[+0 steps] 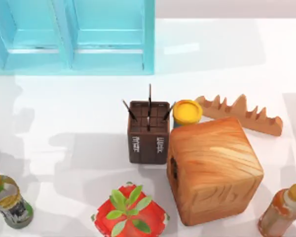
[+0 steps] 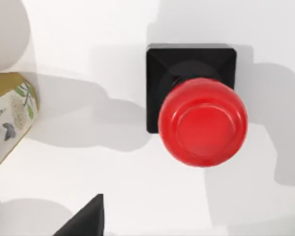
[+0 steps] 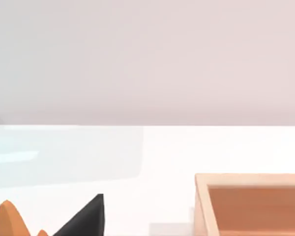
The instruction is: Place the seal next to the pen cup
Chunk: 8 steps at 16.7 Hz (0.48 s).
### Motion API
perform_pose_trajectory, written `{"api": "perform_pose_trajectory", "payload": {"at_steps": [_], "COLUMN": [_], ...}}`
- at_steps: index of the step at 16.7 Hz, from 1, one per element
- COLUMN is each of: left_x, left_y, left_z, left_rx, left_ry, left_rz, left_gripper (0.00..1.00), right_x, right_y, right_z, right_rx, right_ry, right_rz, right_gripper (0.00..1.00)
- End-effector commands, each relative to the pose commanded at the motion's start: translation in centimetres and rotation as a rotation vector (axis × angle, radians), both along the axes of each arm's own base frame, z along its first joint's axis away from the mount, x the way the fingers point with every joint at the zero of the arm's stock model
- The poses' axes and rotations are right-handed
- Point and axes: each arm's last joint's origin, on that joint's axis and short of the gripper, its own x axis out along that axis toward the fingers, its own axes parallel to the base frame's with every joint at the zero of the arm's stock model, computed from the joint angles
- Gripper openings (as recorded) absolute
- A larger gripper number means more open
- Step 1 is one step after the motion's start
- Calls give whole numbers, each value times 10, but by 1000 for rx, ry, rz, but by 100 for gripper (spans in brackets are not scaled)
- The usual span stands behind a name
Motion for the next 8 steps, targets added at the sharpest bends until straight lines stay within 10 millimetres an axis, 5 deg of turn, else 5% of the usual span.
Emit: {"api": "perform_pose_trajectory", "payload": {"at_steps": [8], "left_x": [20], "left_y": [9], "left_z": [-6], "left_rx": [-15], "left_ry": [84], "left_rz": [-1], "left_gripper": [100], "right_x": [0], "right_y": [0], "right_z": [0], "right_rx": [0], "right_ry": [0], "right_rz": [0], "right_gripper": [100]}}
